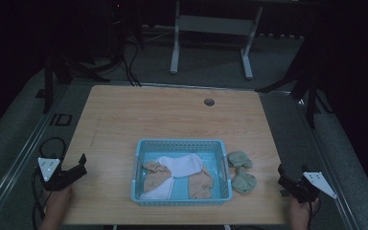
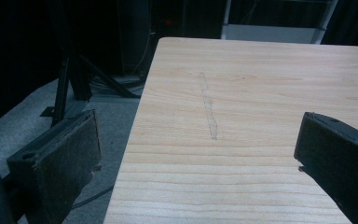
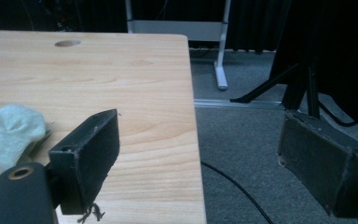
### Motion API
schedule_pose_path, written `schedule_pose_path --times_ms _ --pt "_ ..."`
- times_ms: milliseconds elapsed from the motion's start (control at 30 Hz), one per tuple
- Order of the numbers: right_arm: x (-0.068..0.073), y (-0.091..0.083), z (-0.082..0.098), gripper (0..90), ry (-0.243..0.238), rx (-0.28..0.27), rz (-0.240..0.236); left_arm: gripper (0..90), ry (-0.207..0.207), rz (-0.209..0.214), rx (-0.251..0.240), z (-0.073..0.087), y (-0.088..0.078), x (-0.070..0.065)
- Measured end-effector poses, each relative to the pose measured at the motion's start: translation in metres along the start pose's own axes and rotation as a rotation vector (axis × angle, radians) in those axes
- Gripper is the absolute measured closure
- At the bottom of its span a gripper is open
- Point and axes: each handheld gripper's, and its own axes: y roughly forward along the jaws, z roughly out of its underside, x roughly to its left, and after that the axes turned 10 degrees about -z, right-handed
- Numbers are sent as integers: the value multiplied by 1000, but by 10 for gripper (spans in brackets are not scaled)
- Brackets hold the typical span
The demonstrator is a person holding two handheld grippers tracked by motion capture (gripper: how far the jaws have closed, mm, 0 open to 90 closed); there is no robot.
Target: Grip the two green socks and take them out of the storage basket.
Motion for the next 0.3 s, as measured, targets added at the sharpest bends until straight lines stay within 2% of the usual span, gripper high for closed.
schedule_pose_path --times_ms 100,300 --pt "1 1 0 125 -8 5 -4 7 -1 0 -1 0 0 0" --pt "-3 0 0 126 19 1 -13 7 -3 1 -1 0 0 0"
